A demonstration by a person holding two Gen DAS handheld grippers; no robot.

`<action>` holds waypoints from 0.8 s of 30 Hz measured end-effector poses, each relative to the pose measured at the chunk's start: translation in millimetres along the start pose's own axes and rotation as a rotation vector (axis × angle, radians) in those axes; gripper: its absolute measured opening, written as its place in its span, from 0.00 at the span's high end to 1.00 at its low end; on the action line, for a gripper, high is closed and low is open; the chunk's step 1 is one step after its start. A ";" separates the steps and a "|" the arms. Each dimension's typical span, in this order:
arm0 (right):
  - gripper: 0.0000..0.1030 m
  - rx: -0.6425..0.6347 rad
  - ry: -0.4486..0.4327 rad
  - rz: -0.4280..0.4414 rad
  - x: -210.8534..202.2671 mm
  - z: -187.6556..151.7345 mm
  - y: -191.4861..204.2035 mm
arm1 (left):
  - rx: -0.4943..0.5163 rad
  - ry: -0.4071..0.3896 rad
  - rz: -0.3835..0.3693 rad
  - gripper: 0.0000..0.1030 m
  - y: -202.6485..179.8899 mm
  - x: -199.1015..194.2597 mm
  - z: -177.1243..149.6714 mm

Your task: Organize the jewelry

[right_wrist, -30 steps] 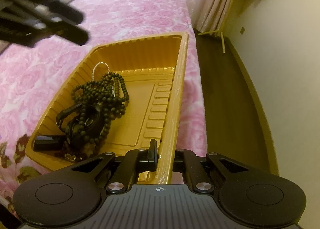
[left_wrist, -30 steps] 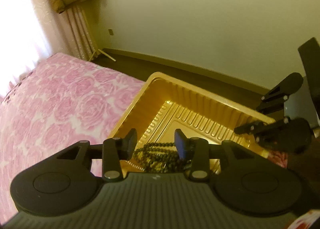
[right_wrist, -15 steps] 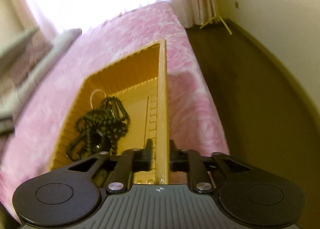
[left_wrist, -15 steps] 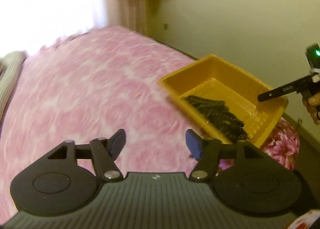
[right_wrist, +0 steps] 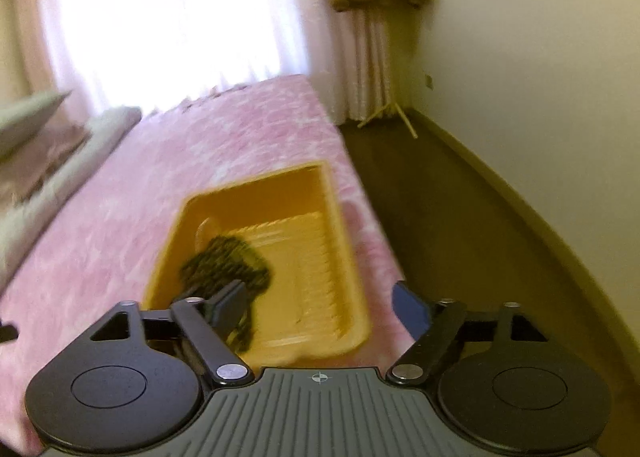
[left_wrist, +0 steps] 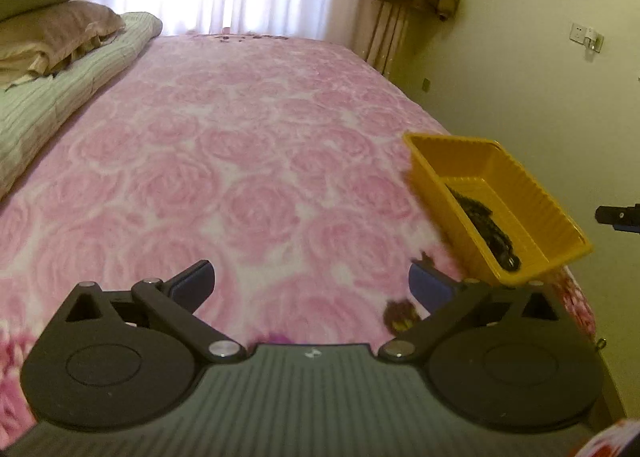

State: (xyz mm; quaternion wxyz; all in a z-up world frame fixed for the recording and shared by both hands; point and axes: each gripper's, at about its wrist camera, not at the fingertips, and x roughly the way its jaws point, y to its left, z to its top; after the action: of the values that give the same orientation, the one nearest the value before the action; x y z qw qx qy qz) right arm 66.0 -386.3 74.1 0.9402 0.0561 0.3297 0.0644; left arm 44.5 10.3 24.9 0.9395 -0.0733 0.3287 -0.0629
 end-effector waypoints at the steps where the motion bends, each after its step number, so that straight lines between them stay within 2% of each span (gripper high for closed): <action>1: 0.19 -0.009 0.013 0.012 -2.9 -5.7 9.5 | -0.006 -0.001 0.002 0.00 -1.4 -3.6 -5.3; 6: 0.18 -0.059 0.117 0.058 -4.3 -40.8 51.7 | -0.052 0.050 0.040 0.00 -9.3 -15.4 -26.9; 10: 0.18 -0.091 0.170 0.051 -0.4 -60.2 74.5 | -0.073 0.092 0.059 0.00 -15.8 -21.0 -36.9; 16: 0.18 -0.054 0.212 0.082 3.3 -69.9 88.5 | -0.064 0.122 0.070 0.01 -29.6 -22.8 -48.6; 24: 0.18 -0.081 0.221 0.060 2.8 -71.9 100.3 | -0.065 0.139 0.082 0.01 -36.0 -20.5 -52.0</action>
State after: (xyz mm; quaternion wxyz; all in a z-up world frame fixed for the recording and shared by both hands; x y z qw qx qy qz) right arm 14.6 -282.5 31.4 0.8974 0.0203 0.4264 0.1115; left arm -6.5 -26.6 3.6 0.9133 -0.0858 0.3978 -0.0184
